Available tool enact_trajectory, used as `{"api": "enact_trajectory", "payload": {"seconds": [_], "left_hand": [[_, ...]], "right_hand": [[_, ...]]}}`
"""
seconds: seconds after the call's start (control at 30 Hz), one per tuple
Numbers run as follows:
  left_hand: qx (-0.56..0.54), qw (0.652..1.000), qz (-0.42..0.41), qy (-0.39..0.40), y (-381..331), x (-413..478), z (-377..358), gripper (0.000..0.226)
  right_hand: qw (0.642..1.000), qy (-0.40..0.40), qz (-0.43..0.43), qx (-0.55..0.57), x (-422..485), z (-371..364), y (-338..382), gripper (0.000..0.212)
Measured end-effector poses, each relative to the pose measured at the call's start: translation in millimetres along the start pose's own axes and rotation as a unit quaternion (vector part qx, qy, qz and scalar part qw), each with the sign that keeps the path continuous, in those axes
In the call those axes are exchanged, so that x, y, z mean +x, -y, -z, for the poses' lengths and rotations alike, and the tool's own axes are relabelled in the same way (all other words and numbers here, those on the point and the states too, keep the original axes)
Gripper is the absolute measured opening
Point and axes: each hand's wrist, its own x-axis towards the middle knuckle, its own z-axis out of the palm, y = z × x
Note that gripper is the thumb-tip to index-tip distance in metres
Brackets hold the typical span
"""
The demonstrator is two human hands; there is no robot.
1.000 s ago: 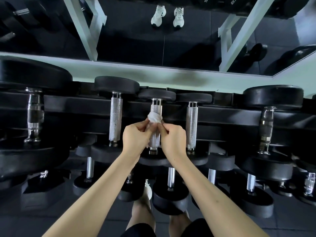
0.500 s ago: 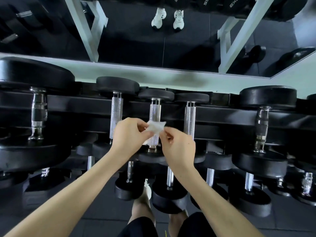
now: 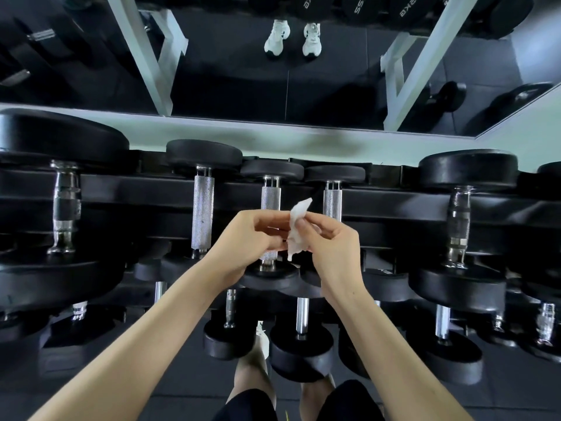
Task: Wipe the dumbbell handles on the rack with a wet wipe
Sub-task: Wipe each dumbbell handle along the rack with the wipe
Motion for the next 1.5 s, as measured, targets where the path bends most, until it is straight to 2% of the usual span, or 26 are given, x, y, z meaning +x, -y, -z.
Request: {"api": "enact_trajectory", "payload": {"seconds": [0.07,0.13,0.23,0.33,0.4,0.43,0.5,0.57,0.63,0.73,0.87,0.97,1.1,1.23,1.37,1.47,1.5], "left_hand": [[0.012,1.0,0.013,-0.022,1.2,2.9,3.7,0.052],[0.008,0.996,0.025,-0.084,3.6,6.7,10.1,0.044],[-0.005,0.988,0.036,-0.148,5.8,10.7,18.3,0.039],[-0.001,0.985,0.037,-0.17,7.7,12.2,22.6,0.037],[-0.003,0.983,0.04,-0.181,8.6,13.3,25.6,0.038],[-0.005,0.982,0.042,-0.185,9.3,13.7,27.1,0.037],[-0.004,0.981,0.046,-0.19,10.8,14.2,29.8,0.034],[-0.002,0.98,0.049,-0.195,11.7,14.3,31.9,0.031],[0.001,0.979,0.053,-0.199,12.3,14.9,33.5,0.029],[0.014,0.978,0.055,-0.201,12.6,16.6,36.8,0.028],[0.02,0.978,0.044,-0.204,11.7,21.4,39.4,0.029],[0.038,0.978,0.049,-0.201,12.8,25.6,39.3,0.03],[0.043,0.978,0.069,-0.194,13.8,30.2,38.7,0.034],[0.027,0.983,0.109,-0.145,12.2,32.6,36.9,0.048],[-0.017,0.987,0.143,-0.069,11.5,32.1,34.4,0.069],[-0.014,0.989,0.136,-0.063,13.4,32.1,33.2,0.073],[-0.011,0.989,0.136,-0.061,13.8,32.4,33.2,0.075]], "right_hand": [[1.0,-0.012,0.004,-0.02,5.5,1.1,-3.2,0.013],[0.997,-0.049,0.027,-0.049,13.2,-1.0,-8.6,0.012],[0.98,-0.095,0.085,-0.152,24.0,-14.1,-18.9,0.013],[0.976,-0.012,0.109,-0.188,24.1,-31.9,-27.7,0.015],[0.99,0.008,0.072,-0.122,20.4,-37.3,-29.9,0.022],[0.997,-0.011,0.041,-0.066,22.3,-38.3,-31.0,0.025],[0.998,-0.067,0.001,0.014,29.4,-40.4,-29.9,0.02],[0.993,-0.106,-0.019,0.043,38.0,-46.9,-25.5,0.012],[0.989,-0.125,-0.044,0.072,45.1,-53.7,-23.0,0.022],[0.989,-0.115,-0.061,0.073,48.2,-56.6,-27.4,0.032],[0.99,-0.083,-0.068,0.093,37.3,-59.1,-35.6,0.024],[0.986,-0.099,-0.075,0.111,34.5,-63.3,-41.5,0.029],[0.973,-0.135,-0.085,0.168,35.5,-70.6,-36.3,0.022],[0.966,-0.148,-0.061,0.205,42.6,-74.1,-24.1,0.017],[0.973,-0.147,-0.043,0.171,52.2,-78.5,-17.3,0.008],[0.978,-0.137,-0.015,0.155,57.9,-77.0,-16.9,0.03],[0.98,-0.136,-0.012,0.146,58.7,-74.6,-17.3,0.03]]}}
